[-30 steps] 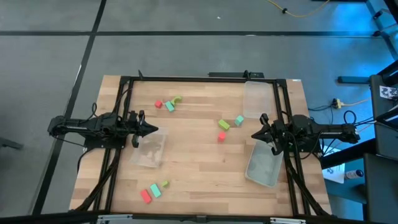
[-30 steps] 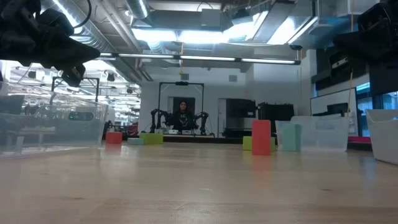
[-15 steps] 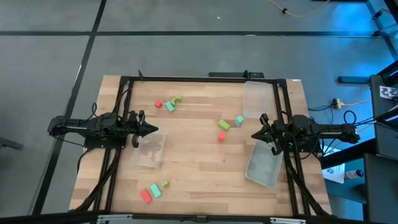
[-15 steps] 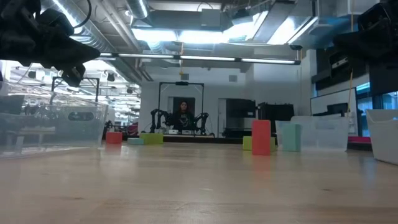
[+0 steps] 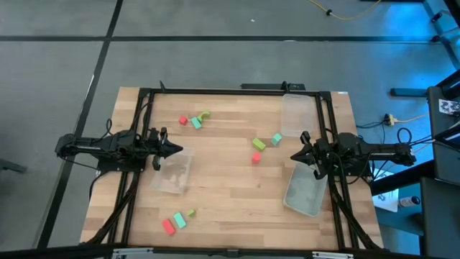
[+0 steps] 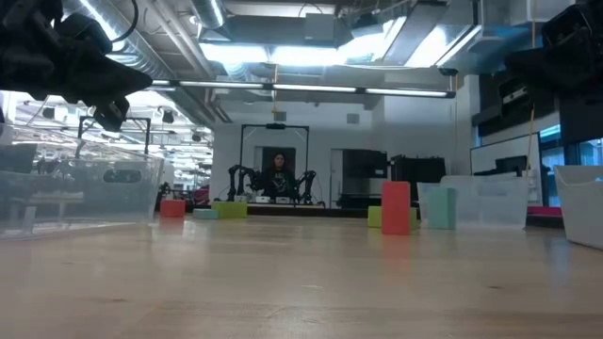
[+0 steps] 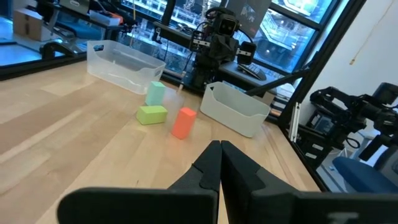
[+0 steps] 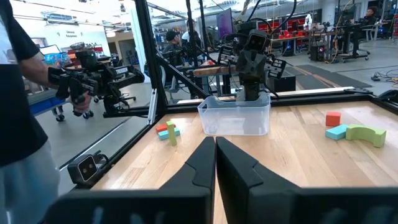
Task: Sort & place blocks by color
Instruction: Put the top orange block into the bottom transparent bin
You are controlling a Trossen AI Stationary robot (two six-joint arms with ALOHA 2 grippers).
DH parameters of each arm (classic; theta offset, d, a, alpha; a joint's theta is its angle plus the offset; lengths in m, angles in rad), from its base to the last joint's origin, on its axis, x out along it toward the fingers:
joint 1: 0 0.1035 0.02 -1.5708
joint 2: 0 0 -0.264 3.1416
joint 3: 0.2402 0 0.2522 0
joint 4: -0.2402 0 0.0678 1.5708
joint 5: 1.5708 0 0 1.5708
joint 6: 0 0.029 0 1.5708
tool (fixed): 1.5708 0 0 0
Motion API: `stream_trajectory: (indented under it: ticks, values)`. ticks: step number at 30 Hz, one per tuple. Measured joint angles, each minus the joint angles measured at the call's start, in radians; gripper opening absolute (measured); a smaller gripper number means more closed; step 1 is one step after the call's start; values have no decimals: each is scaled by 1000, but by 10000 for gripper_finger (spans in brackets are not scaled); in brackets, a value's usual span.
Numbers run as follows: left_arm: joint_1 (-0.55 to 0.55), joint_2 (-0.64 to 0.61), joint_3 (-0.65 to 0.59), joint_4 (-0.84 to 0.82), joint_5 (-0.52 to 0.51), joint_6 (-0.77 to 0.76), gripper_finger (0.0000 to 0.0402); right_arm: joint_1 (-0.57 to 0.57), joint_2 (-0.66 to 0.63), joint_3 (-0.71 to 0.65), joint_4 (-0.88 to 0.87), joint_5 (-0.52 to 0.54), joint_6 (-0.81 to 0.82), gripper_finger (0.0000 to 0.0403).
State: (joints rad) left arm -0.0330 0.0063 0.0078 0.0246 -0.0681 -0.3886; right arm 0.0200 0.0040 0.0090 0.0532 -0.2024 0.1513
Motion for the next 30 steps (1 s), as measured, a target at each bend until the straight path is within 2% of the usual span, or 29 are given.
stream_trajectory:
  ticks: [5, 10, 14, 17, 22, 30]
  values:
    - [0, 0, 0, 32, -37, -2, 0, 0, 0, 0, 0, 0, 0, 17]
    - [0, 0, 0, 111, -174, -2, 4, 0, 0, 0, 0, 0, 0, 17]
    - [0, 6, 18, 140, -239, -26, 35, 0, 0, 0, 0, 0, 0, 17]
    - [11, 70, 68, 143, -258, -27, 75, 0, 0, 0, 0, 0, 1, 17]
    - [70, 239, 227, -9, -257, -19, 150, 0, 0, 0, 0, 0, 1, 17]
    - [244, 597, 620, -371, -120, 129, 244, 0, 0, 0, 0, 0, 0, 17]
